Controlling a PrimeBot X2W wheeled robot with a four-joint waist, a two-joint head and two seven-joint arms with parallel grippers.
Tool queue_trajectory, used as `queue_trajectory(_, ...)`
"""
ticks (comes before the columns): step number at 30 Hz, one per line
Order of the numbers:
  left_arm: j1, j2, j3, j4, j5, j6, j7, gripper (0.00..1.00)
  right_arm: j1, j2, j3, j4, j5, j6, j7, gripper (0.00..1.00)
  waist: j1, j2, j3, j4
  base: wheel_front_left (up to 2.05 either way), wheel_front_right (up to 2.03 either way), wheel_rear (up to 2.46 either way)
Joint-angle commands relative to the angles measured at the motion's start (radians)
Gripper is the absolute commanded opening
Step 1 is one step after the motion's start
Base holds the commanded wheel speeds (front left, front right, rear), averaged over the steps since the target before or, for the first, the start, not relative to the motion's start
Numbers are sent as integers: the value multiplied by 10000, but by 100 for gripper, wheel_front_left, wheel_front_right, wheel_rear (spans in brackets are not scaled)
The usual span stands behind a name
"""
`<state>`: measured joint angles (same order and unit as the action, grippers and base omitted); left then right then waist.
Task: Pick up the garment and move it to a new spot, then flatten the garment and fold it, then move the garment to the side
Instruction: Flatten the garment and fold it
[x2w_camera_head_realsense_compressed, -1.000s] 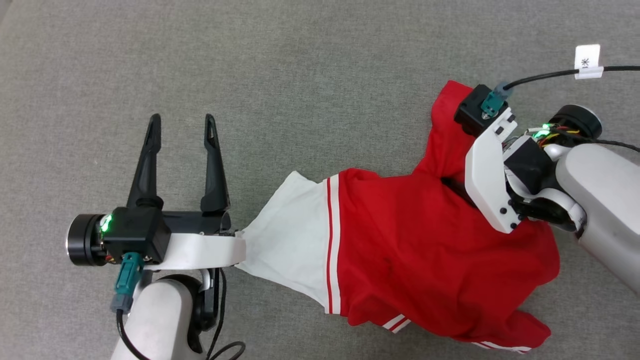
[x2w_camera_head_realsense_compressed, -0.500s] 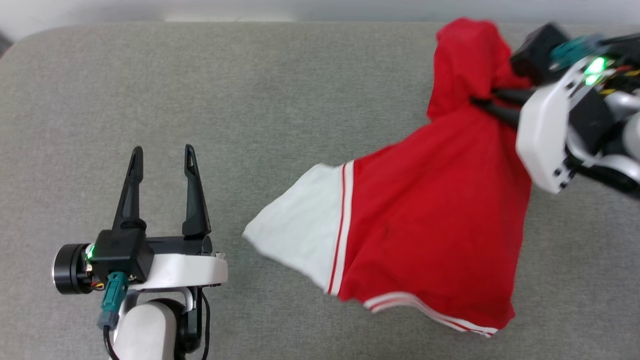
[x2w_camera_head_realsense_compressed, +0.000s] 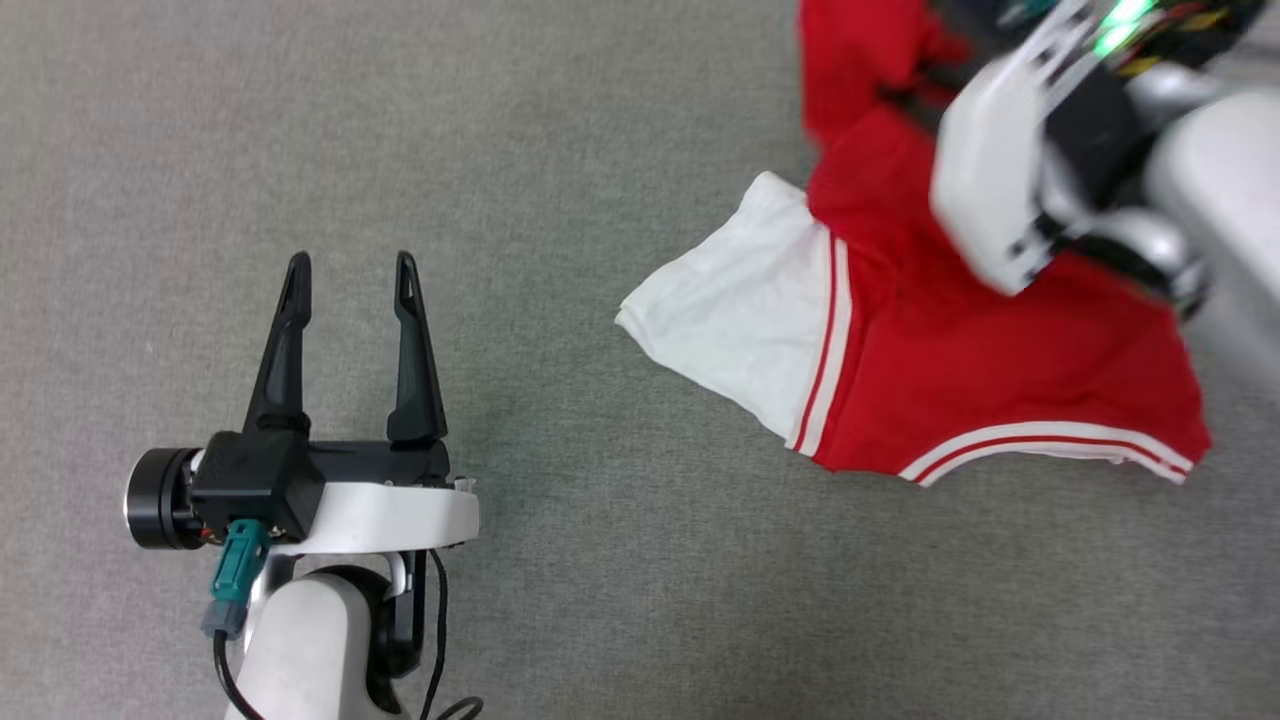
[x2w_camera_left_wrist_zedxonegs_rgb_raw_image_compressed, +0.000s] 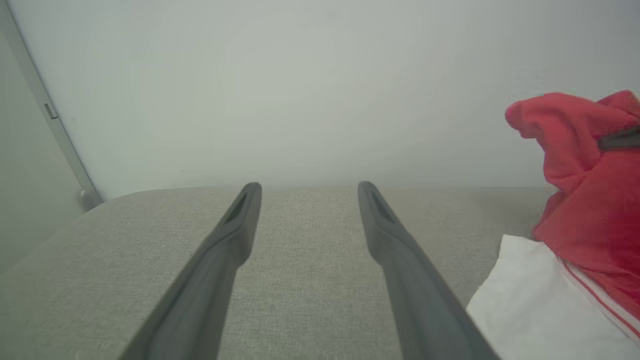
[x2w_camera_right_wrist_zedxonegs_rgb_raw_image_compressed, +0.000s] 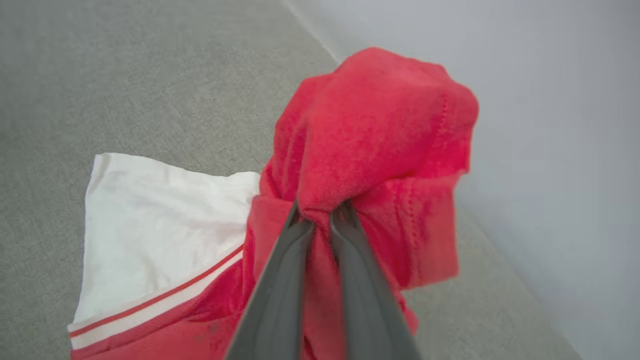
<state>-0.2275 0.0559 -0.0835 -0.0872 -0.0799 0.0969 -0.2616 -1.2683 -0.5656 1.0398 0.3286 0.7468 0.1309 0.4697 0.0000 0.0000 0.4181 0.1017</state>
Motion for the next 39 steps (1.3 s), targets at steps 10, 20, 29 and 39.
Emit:
queue_trajectory(10, -335, -55, 46, 62, -24, 64, -48, 100, 1135, 1537, 1790, 2237, 872, -2, -345, 0, 0, 0, 724, 271, 0, 0, 0)
queue_trajectory(20, -11, -55, 213, 236, 38, 89, -48, 100, 53, 538, 1594, 1085, 1078, -5, -2637, 100, 0, 0, -29, -276, 0, 0, 0)
queue_trajectory(29, 523, -57, 445, 297, 145, -75, -48, 100, 806, -1590, -542, -648, 767, -5, -4189, 100, 0, 0, -947, -677, 0, 0, 0)
queue_trajectory(39, 885, 35, 830, 183, 364, -266, -48, 100, 5072, -140, -6541, -15, -1724, -3, -7088, 100, 0, 0, -1659, -1068, 0, 0, 0)
